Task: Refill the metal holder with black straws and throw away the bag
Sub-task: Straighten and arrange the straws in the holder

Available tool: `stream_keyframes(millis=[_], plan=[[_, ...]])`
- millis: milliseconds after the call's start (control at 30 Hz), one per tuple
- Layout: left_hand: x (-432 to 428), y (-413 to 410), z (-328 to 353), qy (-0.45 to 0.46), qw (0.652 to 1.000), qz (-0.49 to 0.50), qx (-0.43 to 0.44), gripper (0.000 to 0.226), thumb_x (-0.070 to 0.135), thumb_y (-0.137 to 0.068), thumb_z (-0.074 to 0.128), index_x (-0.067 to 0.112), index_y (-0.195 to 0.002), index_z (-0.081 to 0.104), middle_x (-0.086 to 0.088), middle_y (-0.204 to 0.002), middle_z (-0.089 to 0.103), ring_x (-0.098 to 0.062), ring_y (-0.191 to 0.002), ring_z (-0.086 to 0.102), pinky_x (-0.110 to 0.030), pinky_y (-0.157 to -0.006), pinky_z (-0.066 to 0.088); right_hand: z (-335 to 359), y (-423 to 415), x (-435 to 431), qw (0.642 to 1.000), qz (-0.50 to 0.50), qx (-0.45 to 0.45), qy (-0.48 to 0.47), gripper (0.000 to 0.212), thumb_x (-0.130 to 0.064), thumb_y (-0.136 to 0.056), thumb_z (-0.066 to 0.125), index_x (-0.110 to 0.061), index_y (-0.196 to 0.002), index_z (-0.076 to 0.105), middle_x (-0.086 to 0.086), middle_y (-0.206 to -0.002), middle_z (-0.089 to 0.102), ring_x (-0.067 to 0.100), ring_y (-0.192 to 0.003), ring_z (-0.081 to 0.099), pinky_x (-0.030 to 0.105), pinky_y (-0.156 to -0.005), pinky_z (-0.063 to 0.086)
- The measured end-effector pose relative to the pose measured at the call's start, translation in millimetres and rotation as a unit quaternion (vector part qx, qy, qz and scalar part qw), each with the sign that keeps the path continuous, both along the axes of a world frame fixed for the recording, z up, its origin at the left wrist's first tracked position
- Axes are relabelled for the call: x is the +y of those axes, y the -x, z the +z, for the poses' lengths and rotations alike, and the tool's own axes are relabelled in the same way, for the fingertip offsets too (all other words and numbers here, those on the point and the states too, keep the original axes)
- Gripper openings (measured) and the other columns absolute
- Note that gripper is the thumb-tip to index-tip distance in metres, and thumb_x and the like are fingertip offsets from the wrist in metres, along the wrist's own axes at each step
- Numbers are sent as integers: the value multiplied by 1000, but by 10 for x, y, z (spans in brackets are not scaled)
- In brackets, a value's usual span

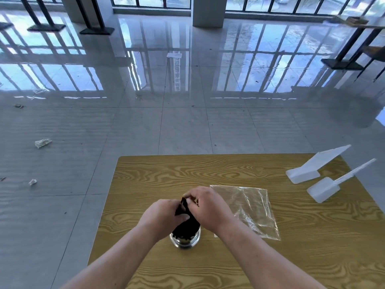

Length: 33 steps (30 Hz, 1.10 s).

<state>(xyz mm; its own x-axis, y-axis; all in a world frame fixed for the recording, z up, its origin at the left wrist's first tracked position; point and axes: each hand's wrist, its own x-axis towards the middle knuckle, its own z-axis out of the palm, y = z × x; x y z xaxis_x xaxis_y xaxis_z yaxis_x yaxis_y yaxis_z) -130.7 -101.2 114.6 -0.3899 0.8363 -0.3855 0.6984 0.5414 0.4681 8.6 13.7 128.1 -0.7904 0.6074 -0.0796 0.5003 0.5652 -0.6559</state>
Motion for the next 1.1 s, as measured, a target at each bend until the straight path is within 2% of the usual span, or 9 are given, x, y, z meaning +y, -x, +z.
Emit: stream_keyframes(millis=[100, 167, 267, 333, 467, 633, 700, 833, 1100], plan=[[-39, -7, 2, -44, 998, 45, -32, 21, 52, -83, 74, 40, -98, 66, 15, -85, 73, -1, -77, 68, -19, -61, 55, -26, -42, -2, 1000, -9, -6, -5, 15, -30, -96, 60, -25, -96, 74, -12, -97, 70, 7, -94, 60, 28, -80, 54], [-59, -5, 19, -74, 994, 66, -46, 22, 55, -80, 75, 43, -92, 61, 14, -77, 73, 2, -68, 67, -13, -50, 47, -35, -72, -3, 1000, -24, 5, -8, 18, -34, -96, 61, -29, -110, 72, -16, -106, 66, 4, -102, 58, 21, -84, 49], [-67, 12, 5, -87, 992, 82, -48, 21, 51, -81, 77, 43, -86, 58, 15, -76, 72, 6, -68, 66, -13, -49, 47, -52, -92, -12, 1000, -16, 13, -4, 44, -36, -100, 59, -32, -144, 59, -17, -133, 59, 1, -126, 47, 17, -102, 36], [-65, 29, -19, -77, 992, 89, -47, 23, 49, -79, 79, 43, -86, 58, 16, -78, 72, 5, -68, 66, -14, -53, 48, -69, -93, -24, 1000, 6, -7, 5, 38, -33, -101, 56, -29, -138, 66, -14, -133, 63, 5, -126, 50, 21, -104, 40], [-58, 88, -42, -72, 990, 101, -70, 41, 56, -75, 82, 47, -103, 54, 16, -85, 70, 2, -70, 66, -17, -55, 46, -104, -146, -32, 999, -1, -31, 32, 26, -29, -99, 55, -26, -112, 78, -15, -111, 71, 5, -102, 64, 21, -84, 52], [3, 140, -80, -48, 995, 91, -14, 72, 60, -78, 82, 43, -141, 50, 19, -111, 59, -1, -96, 59, -19, -69, 42, -126, -246, 25, 997, -46, -6, 59, 26, -32, -99, 60, -33, -121, 73, -22, -112, 68, -11, -95, 60, 6, -74, 44], [84, 110, -77, -34, 997, 67, -19, 59, 55, -82, 81, 42, -135, 59, 18, -112, 61, -4, -98, 60, -21, -71, 45, -138, -277, 14, 997, -48, -11, 65, 29, -34, -99, 59, -34, -125, 70, -21, -117, 66, -7, -99, 58, 6, -77, 41], [189, 78, -41, -16, 999, 32, 4, 14, 46, -87, 74, 36, -97, 75, 15, -95, 71, -6, -87, 66, -32, -76, 60, -184, -271, -58, 996, -39, -16, 74, 27, -35, -97, 58, -34, -122, 69, -19, -118, 65, -2, -106, 60, 10, -82, 44], [248, 56, -10, 7, 999, -14, 53, 16, 46, -88, 72, 31, -91, 72, 12, -89, 70, -8, -82, 66, -30, -70, 59, -177, -299, -79, 998, -39, -11, 55, 26, -35, -98, 56, -34, -121, 67, -17, -117, 64, -1, -103, 58, 9, -77, 41]])
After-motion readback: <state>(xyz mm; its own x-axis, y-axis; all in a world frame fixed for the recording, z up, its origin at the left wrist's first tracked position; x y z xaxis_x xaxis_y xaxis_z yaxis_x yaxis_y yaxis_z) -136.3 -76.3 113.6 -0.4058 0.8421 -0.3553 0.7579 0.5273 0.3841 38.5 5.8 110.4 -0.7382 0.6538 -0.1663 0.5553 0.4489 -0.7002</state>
